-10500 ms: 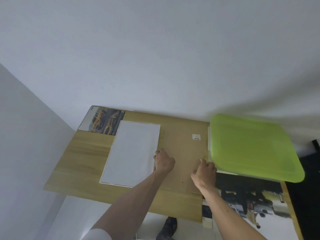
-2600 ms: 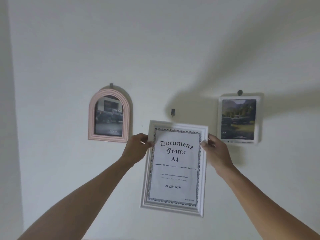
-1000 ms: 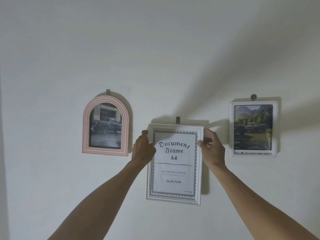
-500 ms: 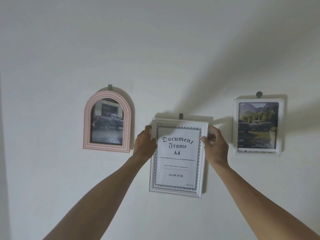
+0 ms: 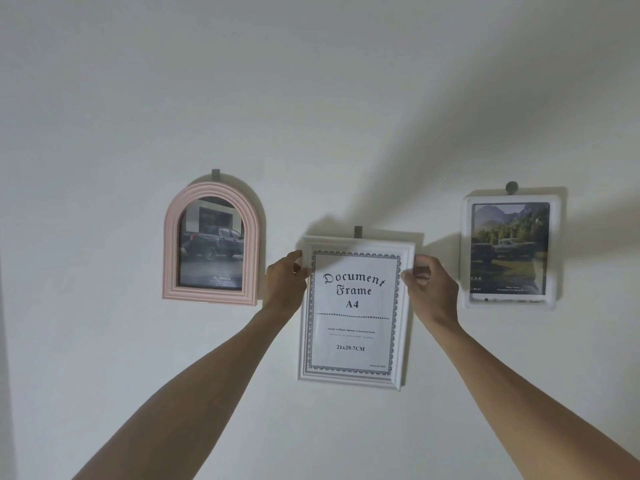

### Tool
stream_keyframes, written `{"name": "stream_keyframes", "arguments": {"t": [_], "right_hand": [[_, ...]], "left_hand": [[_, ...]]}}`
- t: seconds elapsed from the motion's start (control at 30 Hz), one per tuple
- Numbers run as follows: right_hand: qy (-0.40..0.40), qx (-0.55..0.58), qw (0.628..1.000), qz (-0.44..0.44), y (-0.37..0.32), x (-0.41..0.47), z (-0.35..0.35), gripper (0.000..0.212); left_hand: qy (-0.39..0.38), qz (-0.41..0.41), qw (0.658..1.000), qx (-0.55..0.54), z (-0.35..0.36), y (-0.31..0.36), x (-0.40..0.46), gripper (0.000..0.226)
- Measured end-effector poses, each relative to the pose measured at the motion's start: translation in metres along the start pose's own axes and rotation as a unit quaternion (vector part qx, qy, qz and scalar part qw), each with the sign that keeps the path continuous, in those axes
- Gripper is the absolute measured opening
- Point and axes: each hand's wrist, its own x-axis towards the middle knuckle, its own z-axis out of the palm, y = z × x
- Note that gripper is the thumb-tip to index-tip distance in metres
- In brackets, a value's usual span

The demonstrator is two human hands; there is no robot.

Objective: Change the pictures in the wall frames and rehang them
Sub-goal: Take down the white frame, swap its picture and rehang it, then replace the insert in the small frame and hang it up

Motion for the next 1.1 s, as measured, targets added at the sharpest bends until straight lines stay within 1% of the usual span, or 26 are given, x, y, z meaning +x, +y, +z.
{"name": "stream_keyframes", "arguments": {"t": [0.1, 0.17, 0.23, 0.37, 0.7, 0.8, 0.9, 0.97, 1.03, 1.1], "right_hand": [[0.002, -0.002, 1.0, 0.0, 0.0, 0.0, 0.0, 0.021], [-0.001, -0.007, 1.0, -0.002, 0.0, 0.0, 0.0, 0.024], [-0.001, -0.005, 1.0, -0.004, 0.0, 0.001, 0.0, 0.027], [0.0, -0.001, 1.0, -0.006, 0.0, 0.0, -0.003, 0.032], [-0.015, -0.021, 1.0, 0.002, 0.007, 0.0, -0.011, 0.045], [-0.006, -0.04, 0.999, -0.027, 0.006, 0.001, -0.018, 0.047], [0.011, -0.086, 0.992, -0.087, 0.003, 0.006, -0.03, 0.046], [0.026, -0.096, 0.987, -0.127, -0.005, 0.014, -0.042, 0.046], [0.05, -0.114, 0.979, -0.164, -0.014, 0.025, -0.06, 0.046], [0.082, -0.137, 0.97, -0.185, -0.021, 0.037, -0.082, 0.045]], "left_hand": [[-0.003, 0.003, 1.0, -0.01, 0.001, 0.001, 0.0, 0.034], [-0.003, 0.011, 1.0, -0.004, 0.0, 0.003, -0.001, 0.033], [0.003, 0.018, 1.0, 0.006, -0.001, 0.005, -0.003, 0.036], [0.011, 0.001, 1.0, 0.011, 0.0, 0.007, -0.004, 0.045], [0.018, -0.003, 1.0, 0.026, 0.002, 0.0, -0.002, 0.051], [0.056, 0.034, 0.998, 0.018, 0.004, 0.002, -0.005, 0.056], [0.134, 0.104, 0.985, 0.032, 0.008, 0.013, -0.006, 0.059], [0.175, 0.143, 0.972, 0.057, 0.014, 0.029, -0.003, 0.061], [0.189, 0.179, 0.963, 0.072, 0.023, 0.053, -0.003, 0.061], [0.194, 0.223, 0.953, 0.061, 0.037, 0.081, -0.005, 0.058]]}}
